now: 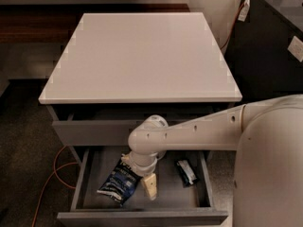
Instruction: Pick blue chip bag from middle drawer and place on counter
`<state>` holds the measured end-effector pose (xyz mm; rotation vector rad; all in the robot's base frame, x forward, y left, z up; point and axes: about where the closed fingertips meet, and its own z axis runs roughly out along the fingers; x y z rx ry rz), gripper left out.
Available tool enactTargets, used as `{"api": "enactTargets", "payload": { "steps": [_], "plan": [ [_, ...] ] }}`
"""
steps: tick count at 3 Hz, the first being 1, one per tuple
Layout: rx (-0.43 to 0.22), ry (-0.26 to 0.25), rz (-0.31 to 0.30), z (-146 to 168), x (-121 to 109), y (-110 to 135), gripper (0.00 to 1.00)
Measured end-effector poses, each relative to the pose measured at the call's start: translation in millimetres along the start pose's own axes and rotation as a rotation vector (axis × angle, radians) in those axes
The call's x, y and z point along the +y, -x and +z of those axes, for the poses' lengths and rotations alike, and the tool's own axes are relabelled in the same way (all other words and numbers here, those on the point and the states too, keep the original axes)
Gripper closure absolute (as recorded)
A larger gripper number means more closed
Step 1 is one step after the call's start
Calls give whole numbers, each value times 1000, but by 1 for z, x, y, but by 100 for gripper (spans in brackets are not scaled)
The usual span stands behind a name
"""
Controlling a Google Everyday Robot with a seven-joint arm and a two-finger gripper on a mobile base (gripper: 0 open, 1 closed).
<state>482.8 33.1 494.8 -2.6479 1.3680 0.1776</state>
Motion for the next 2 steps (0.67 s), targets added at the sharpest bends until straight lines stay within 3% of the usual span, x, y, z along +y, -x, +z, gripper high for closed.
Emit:
{"api": "enactTargets", "payload": {
  "steps": [1,2],
  "plan": [
    [35,3,-174,12,-22,8,0],
    [57,-5,-273,23,-35,9,0]
  ]
}}
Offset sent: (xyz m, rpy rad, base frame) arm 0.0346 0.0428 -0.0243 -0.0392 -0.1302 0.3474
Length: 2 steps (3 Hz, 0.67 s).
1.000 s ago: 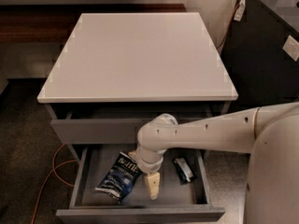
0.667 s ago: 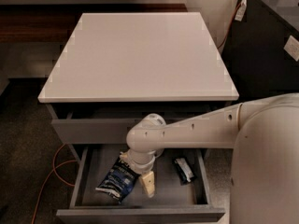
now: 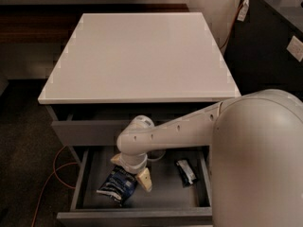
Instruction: Pick blue chip bag from middle drawer and place on counter
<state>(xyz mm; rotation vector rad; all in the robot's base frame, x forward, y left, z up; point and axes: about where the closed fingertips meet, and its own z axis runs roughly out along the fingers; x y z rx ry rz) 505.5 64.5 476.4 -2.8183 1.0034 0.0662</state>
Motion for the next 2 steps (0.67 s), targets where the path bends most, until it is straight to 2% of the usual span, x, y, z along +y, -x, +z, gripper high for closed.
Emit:
{"api": "enactTargets", "payload": {
  "steps": [1,2],
  "plan": [
    [0,0,0,0,0,0,0],
    [-23,-11,-14,24,-4,4,0]
  ]
}}
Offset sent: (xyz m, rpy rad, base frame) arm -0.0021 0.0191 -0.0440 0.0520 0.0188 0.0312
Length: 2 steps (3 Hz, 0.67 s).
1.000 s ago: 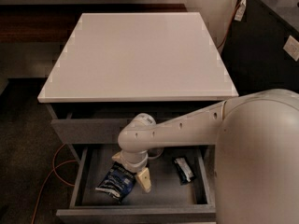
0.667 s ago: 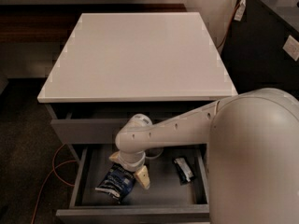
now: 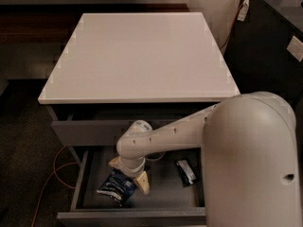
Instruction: Pick blue chip bag from middle drawer and place on counter
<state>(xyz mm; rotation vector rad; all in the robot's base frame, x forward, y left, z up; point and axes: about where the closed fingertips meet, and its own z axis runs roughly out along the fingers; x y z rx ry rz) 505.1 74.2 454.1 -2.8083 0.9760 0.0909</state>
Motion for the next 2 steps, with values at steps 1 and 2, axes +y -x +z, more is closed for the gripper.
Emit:
{"api": "enactTargets", "payload": {
  "steps": [1,2],
  "plan": [
    [-5,-8,-32,26,-14,1,0],
    [-3,-2,-64,43,-26,2,0]
  ]
}}
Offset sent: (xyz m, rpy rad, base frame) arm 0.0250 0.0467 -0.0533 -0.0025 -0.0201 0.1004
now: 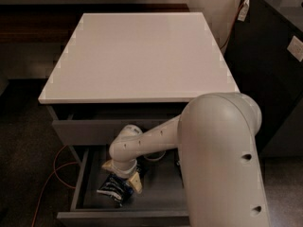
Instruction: Pick blue chip bag from middle drawer and place on counter
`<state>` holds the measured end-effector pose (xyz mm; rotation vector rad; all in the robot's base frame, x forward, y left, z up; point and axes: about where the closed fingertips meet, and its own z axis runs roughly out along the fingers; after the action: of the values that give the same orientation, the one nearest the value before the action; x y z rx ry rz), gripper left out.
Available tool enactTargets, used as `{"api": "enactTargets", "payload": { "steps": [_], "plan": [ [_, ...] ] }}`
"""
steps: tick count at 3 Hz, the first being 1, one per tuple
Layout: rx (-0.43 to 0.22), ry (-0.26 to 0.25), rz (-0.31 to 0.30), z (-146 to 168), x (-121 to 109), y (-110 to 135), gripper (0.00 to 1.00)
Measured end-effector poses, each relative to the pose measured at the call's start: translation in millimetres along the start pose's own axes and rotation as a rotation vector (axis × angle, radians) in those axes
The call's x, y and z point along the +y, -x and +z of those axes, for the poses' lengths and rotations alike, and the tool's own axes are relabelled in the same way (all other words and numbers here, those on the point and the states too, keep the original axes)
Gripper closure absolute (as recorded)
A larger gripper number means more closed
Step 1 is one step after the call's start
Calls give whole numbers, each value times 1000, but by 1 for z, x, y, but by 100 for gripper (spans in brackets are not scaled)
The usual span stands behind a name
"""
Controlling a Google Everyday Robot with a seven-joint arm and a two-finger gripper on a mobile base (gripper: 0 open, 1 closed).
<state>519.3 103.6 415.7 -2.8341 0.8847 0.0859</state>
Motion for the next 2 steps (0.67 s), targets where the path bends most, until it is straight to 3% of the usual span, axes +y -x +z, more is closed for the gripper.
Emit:
{"api": "enactTargets", "payload": {
  "steps": [2],
  "plan": [
    [24,49,-36,27,-16,12,0]
  ]
}}
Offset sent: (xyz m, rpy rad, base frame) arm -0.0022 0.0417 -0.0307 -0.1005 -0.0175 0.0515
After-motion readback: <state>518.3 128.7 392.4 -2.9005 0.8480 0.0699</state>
